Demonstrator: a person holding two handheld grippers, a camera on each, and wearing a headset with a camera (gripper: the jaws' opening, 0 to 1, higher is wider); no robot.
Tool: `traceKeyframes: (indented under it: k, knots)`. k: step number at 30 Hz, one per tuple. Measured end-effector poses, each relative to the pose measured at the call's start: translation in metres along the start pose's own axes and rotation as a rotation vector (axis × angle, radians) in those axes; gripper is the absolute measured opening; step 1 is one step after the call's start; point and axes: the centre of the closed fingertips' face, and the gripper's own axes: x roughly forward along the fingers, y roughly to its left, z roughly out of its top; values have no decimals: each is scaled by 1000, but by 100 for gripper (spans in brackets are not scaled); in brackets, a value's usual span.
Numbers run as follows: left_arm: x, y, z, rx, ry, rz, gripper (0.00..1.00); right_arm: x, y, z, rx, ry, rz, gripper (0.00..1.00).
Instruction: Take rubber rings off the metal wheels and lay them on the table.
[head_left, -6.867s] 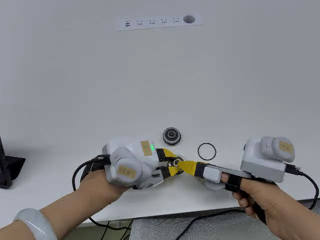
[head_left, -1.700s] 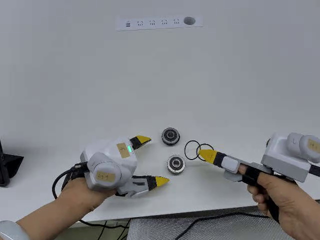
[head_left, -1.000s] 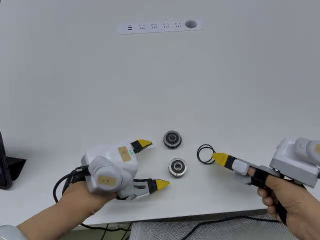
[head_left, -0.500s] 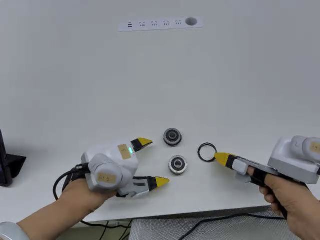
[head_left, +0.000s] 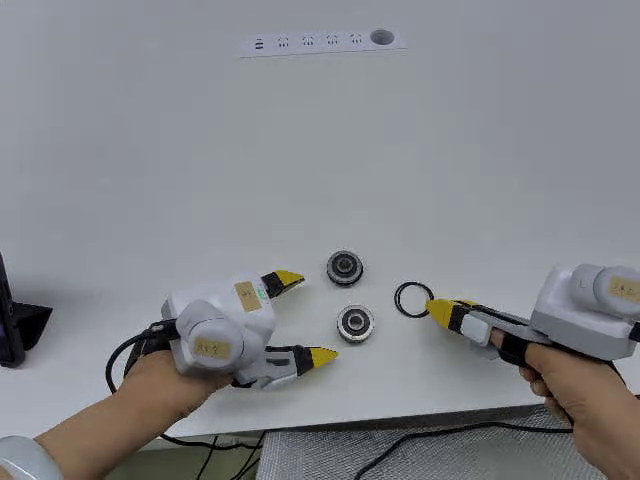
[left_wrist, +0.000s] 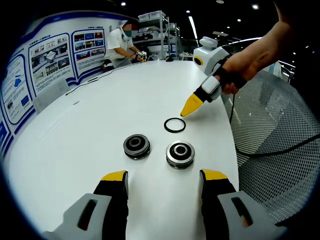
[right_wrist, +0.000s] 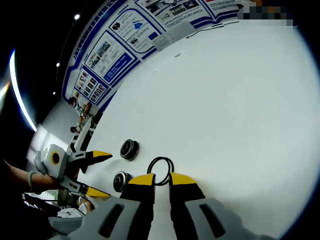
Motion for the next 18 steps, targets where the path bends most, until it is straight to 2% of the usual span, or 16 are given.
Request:
traceKeyframes:
  k: [4, 18]
  knots:
    - [0, 1, 0, -2, 0, 3, 59, -1, 1, 1, 1, -5, 1, 13]
    - [-2, 11, 8, -28, -27, 29, 55, 7, 22, 4, -40, -7, 59, 13]
